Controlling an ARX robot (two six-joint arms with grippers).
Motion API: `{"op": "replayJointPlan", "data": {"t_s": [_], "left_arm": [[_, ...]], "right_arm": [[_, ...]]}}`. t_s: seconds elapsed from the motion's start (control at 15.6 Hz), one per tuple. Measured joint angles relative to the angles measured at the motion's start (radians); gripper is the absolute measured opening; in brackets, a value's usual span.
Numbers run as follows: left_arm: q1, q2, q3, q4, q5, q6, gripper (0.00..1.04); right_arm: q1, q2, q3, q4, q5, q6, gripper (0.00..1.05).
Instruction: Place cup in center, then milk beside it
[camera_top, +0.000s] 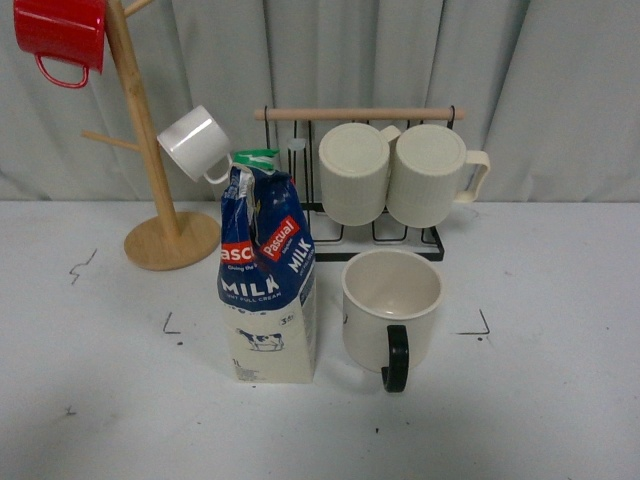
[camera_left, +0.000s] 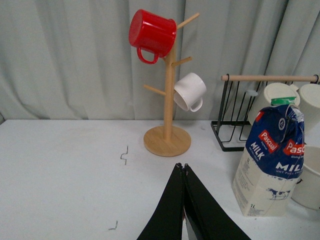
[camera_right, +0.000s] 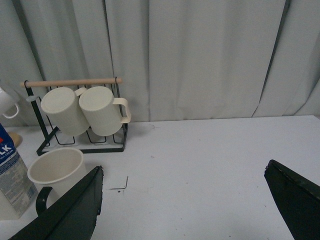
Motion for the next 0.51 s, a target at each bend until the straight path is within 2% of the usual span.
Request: {"op": "replayJointPlan", "data": {"t_s": [0.13,0.19,0.32,0.51], "left_arm": [[0.0,0.0,0.0,0.005,0.0,0.0,0.02],[0.0,0.0,0.0,0.004,-0.001,0.0,0.08],[0.0,0.0,0.0,0.004,0.0,0.0,0.3],[0.0,0.0,0.0,0.004,0.0,0.0,0.56]], "right_arm": [[0.0,0.0,0.0,0.0,0.0,0.0,0.98],[0.0,0.0,0.0,0.0,0.0,0.0,0.98],[0.0,0.0,0.0,0.0,0.0,0.0,0.98],[0.0,0.0,0.0,0.0,0.0,0.0,0.98]]}}
